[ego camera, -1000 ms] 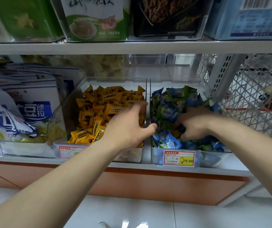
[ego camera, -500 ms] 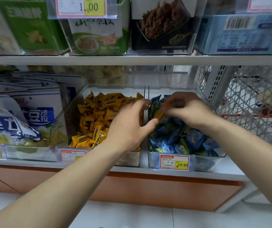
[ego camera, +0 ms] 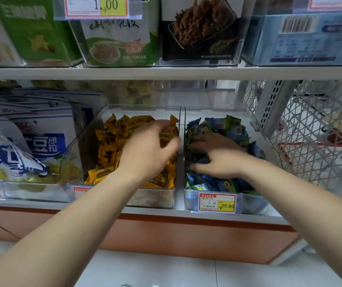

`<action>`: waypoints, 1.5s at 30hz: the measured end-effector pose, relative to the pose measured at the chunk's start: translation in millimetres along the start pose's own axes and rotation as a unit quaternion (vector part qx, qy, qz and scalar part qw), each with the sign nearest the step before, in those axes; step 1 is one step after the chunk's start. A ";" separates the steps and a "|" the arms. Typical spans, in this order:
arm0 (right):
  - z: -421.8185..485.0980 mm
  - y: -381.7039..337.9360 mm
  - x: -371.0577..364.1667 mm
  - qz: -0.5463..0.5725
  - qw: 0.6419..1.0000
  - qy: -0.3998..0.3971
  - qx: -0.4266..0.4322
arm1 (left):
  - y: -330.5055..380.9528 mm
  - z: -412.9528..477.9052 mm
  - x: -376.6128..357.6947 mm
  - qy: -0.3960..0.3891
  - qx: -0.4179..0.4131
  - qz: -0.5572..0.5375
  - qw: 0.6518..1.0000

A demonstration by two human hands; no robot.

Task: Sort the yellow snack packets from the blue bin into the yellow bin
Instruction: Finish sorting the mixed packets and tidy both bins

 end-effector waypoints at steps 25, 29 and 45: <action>30.0 6.3 -3.2 -0.040 0.985 -0.155 -0.072 | 0.1 -6.1 -29.8 -0.093 0.008 -0.036 0.995; 21.7 3.8 -0.5 -0.036 0.986 -0.160 -0.019 | -2.8 -6.3 -28.8 -0.098 0.008 -0.043 0.994; 12.0 40.5 37.1 -0.140 0.972 0.056 -0.182 | -4.9 -6.0 -29.7 -0.092 -0.001 -0.073 0.993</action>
Point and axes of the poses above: each hand's wrist, its own z-axis towards the middle knuckle, its own x-axis out of the back of the hand, y = z × x, the point moved 3 cm from there along z, towards the middle knuckle, and after that the axes turned 13 degrees about -y, right-handed, at the moved point
